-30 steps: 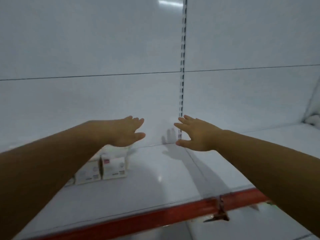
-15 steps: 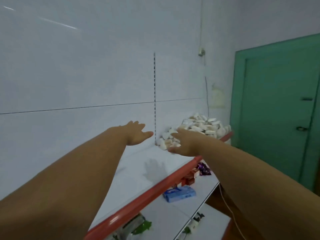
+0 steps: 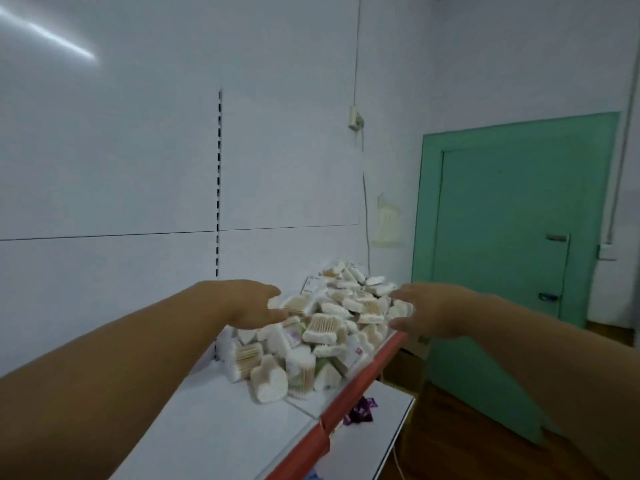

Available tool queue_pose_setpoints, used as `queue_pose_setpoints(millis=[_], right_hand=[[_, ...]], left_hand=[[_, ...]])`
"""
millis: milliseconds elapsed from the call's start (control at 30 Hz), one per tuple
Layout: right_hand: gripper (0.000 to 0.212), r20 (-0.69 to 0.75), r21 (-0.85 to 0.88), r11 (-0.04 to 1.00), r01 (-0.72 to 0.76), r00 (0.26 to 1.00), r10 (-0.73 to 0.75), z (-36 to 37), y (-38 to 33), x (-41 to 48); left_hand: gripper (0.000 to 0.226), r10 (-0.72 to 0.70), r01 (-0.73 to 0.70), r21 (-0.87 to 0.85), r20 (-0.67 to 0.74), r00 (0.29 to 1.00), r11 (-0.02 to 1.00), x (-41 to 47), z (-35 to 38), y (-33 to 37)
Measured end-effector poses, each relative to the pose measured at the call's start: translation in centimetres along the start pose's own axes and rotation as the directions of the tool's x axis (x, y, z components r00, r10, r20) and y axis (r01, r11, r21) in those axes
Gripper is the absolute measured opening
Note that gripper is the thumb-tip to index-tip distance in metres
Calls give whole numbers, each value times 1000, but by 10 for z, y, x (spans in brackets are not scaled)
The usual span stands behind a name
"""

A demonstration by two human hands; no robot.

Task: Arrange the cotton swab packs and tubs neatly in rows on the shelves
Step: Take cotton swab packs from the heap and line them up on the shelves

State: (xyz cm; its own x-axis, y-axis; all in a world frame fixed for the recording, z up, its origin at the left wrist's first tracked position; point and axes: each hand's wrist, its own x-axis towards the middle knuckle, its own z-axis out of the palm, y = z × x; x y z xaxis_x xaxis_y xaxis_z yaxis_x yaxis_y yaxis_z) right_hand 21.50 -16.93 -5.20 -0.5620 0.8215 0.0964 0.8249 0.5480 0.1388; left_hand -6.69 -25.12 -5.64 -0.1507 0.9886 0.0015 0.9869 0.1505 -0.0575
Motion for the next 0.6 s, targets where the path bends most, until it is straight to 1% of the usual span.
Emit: queue_pose_setpoints(millis=[67, 167, 267, 333, 467, 600], right_hand=[[67, 9, 20, 1000, 16, 1000, -17, 11, 15, 30], [68, 7, 83, 996, 15, 1000, -16, 27, 44, 78], [66, -1, 79, 996, 50, 999, -50, 41, 73, 115], [66, -14, 77, 995, 70, 998, -69, 50, 100, 145], [67, -72, 84, 987, 137, 989, -131, 72, 156, 212], [65, -52, 61, 969, 239, 970, -236, 94, 201, 275]], left_hand=[[72, -13, 13, 6, -5, 1000, 1000, 45, 1, 1], [69, 12, -12, -9, -1, 1000, 1000, 106, 6, 18], [68, 51, -50, -26, 39, 998, 998, 150, 17, 38], [66, 54, -53, -25, 24, 998, 998, 183, 22, 48], [63, -18, 18, -4, 4, 1000, 1000, 240, 19, 67], [57, -127, 127, -30, 0, 992, 991, 292, 11, 85]])
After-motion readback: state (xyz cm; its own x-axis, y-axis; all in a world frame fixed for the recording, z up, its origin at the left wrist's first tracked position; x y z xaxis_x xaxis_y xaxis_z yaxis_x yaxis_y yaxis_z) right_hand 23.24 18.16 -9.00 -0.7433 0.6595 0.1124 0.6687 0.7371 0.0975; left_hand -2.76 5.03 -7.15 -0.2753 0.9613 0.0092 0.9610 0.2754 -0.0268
